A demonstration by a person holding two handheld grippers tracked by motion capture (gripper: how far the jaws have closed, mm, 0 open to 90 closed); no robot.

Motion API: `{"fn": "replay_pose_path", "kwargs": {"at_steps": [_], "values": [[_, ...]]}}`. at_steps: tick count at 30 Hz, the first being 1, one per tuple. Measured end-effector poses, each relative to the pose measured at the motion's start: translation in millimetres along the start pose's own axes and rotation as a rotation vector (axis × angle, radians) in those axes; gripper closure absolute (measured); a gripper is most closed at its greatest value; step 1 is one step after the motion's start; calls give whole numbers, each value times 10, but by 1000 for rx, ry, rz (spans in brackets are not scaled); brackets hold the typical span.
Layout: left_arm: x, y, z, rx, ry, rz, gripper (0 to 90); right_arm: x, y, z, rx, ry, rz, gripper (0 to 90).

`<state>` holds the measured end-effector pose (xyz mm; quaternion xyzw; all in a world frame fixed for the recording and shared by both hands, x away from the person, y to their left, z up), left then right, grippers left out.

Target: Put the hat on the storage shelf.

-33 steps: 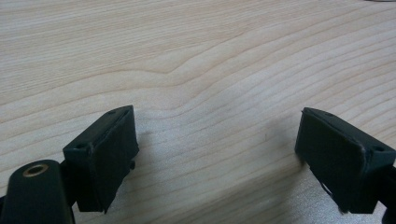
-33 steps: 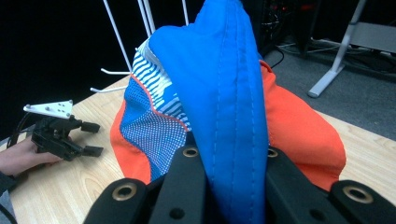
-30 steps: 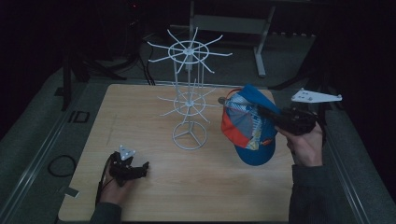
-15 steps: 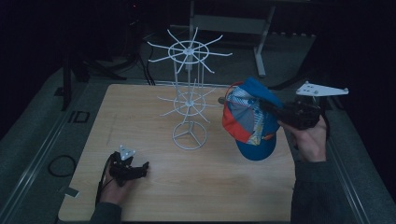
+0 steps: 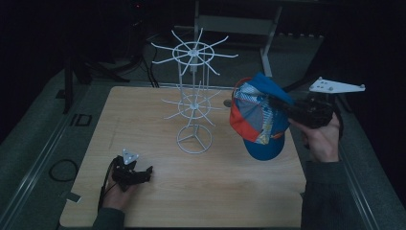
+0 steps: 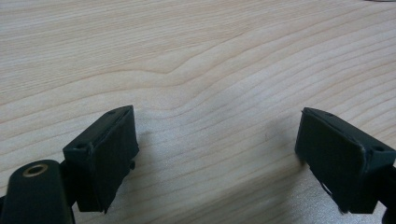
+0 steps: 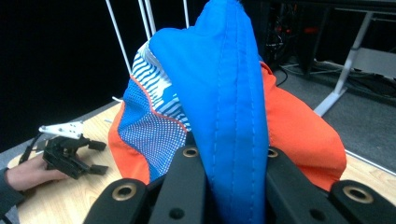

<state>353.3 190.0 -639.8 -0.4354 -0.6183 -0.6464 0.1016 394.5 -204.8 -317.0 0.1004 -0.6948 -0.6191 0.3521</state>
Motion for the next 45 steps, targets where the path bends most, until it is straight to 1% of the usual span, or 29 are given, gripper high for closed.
{"fn": "replay_pose_path", "kwargs": {"at_steps": [17, 24, 31, 36, 45], "values": [[0, 0, 0, 0, 0, 0, 133, 16, 168, -25, 8, 11, -16, 877], [0, -1, 1, -1, 0, 1, 134, 50, 224, -54, -1, 18, -28, 877], [0, -1, 1, -1, 0, 1, 133, 100, 290, -83, -8, 24, -48, 877], [0, -1, 1, -1, 0, 1, 133, 138, 343, -102, -22, 35, -77, 877], [-1, 0, 0, 0, 0, -1, 133, 161, 419, -99, -16, 33, -93, 877]]}}
Point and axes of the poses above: each handheld gripper's, and its own axes: x roughly backward along the jaws, y roughly out of its top, z roughly to its left, the point moved 10 cm from there along -x, roughly forward along the jaws, and after that the axes turned 11 degrees about -y, right-handed, at the moved point
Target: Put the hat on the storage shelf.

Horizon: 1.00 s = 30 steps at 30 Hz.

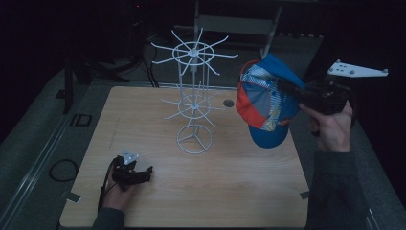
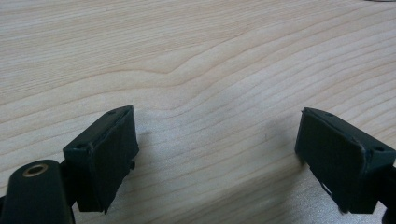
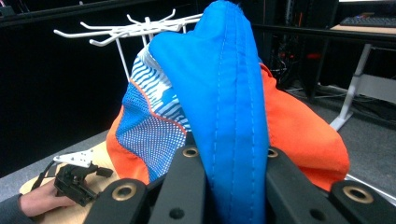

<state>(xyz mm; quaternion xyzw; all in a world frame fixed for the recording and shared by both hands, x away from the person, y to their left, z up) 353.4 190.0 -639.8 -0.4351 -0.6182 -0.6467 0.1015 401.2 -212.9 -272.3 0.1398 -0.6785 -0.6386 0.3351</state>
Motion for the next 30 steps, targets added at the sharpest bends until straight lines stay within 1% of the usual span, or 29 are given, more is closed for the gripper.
{"fn": "replay_pose_path", "kwargs": {"at_steps": [9, 19, 30], "values": [[0, 0, 1, -1, 0, 0, 133, 14, 81, 35, 14, 0, -7, 877], [-1, 1, 0, 0, 0, -1, 133, 44, 186, 59, 20, 4, -37, 878], [-1, 0, 1, 0, 1, 0, 133, 65, 302, 71, 29, 1, -53, 878]]}}
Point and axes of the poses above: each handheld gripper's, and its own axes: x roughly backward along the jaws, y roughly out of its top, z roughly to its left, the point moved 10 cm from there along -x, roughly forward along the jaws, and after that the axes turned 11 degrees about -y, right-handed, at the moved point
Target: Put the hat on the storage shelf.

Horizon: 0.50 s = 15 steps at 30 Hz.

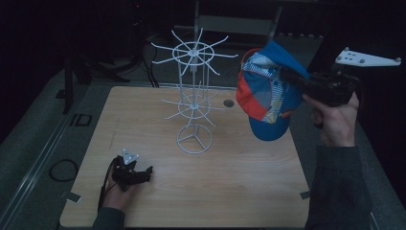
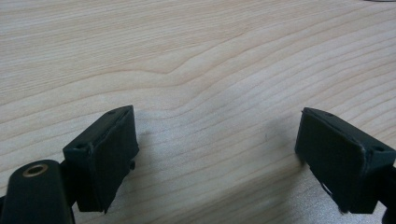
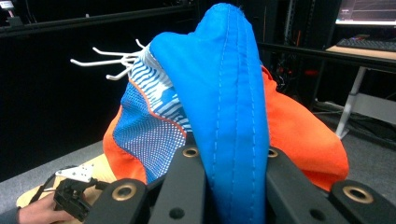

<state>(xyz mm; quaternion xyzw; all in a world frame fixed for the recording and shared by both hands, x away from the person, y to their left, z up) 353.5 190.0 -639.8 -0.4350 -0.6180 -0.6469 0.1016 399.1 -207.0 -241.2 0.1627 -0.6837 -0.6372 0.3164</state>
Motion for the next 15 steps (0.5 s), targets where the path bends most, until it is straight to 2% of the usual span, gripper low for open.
{"fn": "replay_pose_path", "kwargs": {"at_steps": [15], "values": [[0, 0, 0, 0, 0, 0, 133, -44, 84, 76, -4, 22, -20, 877]]}}
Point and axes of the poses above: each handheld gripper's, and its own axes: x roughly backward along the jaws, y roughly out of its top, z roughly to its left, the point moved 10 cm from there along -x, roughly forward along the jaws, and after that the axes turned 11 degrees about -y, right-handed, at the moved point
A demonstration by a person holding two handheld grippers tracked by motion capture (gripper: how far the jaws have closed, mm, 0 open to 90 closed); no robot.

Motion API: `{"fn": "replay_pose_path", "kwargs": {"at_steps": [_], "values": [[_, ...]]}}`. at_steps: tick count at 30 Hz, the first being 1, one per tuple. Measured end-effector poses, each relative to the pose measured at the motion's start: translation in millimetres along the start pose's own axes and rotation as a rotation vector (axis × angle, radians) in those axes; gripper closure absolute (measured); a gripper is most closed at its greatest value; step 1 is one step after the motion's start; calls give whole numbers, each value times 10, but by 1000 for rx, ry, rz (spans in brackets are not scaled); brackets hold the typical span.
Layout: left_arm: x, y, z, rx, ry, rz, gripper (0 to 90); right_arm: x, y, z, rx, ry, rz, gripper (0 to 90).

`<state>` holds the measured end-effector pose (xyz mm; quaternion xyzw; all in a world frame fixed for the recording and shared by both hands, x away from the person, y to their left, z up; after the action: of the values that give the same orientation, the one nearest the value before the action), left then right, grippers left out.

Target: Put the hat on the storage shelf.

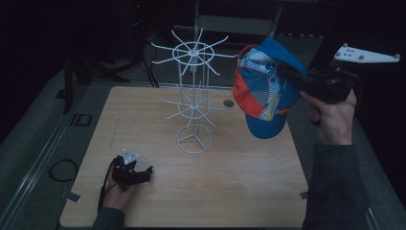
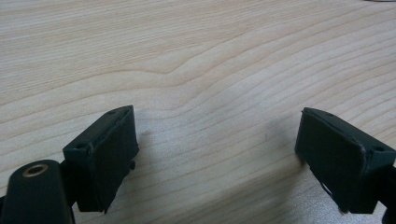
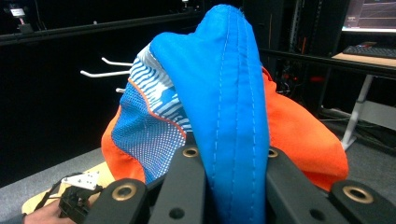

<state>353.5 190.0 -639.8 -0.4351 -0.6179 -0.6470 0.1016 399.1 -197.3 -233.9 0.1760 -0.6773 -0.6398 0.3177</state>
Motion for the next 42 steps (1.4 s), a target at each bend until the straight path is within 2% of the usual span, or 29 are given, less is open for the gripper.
{"fn": "replay_pose_path", "kwargs": {"at_steps": [12, 22, 32, 42], "values": [[-1, 1, -1, 1, 0, -1, 133, -106, 6, 60, -10, 22, -13, 877], [0, 0, -1, 1, 0, 0, 133, -262, -66, 82, -27, 40, 2, 877], [1, -1, -1, 0, -1, 2, 133, -426, -230, 146, -61, 82, 20, 875], [3, -3, -2, 0, -2, 4, 133, -607, -473, 212, -63, 97, 83, 868]]}}
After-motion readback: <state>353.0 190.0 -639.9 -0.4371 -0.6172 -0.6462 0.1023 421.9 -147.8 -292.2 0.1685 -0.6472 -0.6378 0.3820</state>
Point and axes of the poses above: each handheld gripper's, and its own axes: x roughly backward along the jaws, y roughly out of its top, z roughly to its left, the point moved 10 cm from there along -x, roughly forward along the jaws, and after that the axes turned 11 degrees about -y, right-handed, at the moved point
